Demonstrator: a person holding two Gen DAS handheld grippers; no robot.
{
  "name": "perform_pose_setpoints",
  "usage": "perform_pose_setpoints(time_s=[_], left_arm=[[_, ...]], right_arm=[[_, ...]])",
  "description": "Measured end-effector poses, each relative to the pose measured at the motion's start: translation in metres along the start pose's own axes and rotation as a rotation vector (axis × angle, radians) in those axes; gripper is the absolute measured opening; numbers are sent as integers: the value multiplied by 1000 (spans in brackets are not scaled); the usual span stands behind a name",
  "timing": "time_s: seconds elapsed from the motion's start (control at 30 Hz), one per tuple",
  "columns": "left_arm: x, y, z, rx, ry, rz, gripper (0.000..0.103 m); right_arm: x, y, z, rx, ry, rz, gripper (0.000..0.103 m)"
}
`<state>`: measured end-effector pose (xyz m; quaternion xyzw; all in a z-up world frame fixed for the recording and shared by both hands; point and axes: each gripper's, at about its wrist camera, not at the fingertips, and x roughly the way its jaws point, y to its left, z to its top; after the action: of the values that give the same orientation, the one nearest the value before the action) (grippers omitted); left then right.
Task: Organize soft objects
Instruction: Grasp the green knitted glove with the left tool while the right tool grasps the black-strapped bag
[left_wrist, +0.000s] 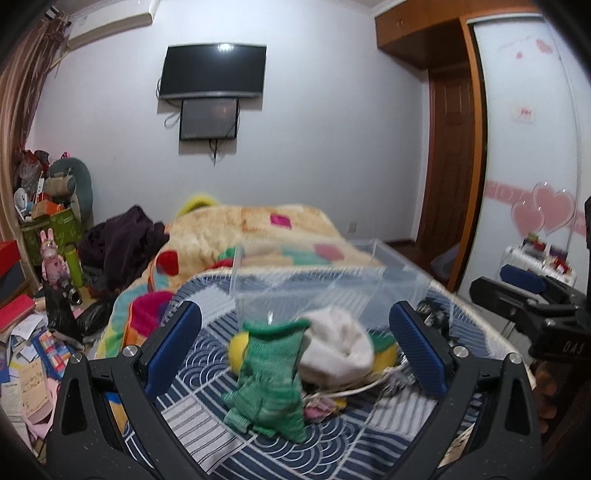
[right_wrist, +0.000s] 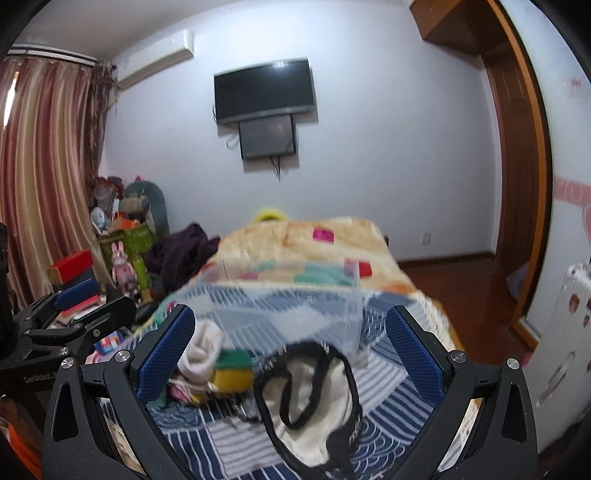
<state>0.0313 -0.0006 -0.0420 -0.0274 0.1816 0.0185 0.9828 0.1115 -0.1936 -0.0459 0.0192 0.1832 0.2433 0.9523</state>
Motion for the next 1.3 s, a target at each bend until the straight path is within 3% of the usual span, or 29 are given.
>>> perform_pose_setpoints(time_s=[0.13, 0.2, 0.37, 0.57, 0.77, 0.87, 0.93, 0.97, 1.03, 1.3], left_arm=[[15, 12, -13, -21, 54, 20, 100], [23, 17, -19, -31, 88, 17, 88], [35, 29, -31, -65, 141, 7, 75], [49, 43, -42, -120, 211, -60, 49], [50, 40, -48, -117, 227, -82, 34], [49, 39, -48, -124, 229, -96, 23], [48, 40, -47, -127, 226, -99, 20], [47, 40, -48, -129, 223, -98, 16], [46, 42, -46, -135, 218, -99, 10], [20, 49, -29, -160, 138, -107, 9]], right_arm=[[16, -13, -11, 37, 82, -6, 103], [19, -18, -16, 63, 114, 5, 103], [29, -28, -26, 117, 164, 40, 101], [39, -32, -34, 135, 221, 64, 89], [44, -31, -36, 154, 235, 111, 64], [47, -28, -38, 150, 252, 130, 43], [49, -26, -39, 138, 262, 121, 20], [50, -25, -39, 127, 267, 104, 14], [49, -26, -39, 125, 261, 98, 10], [23, -28, -21, 125, 142, 80, 8]])
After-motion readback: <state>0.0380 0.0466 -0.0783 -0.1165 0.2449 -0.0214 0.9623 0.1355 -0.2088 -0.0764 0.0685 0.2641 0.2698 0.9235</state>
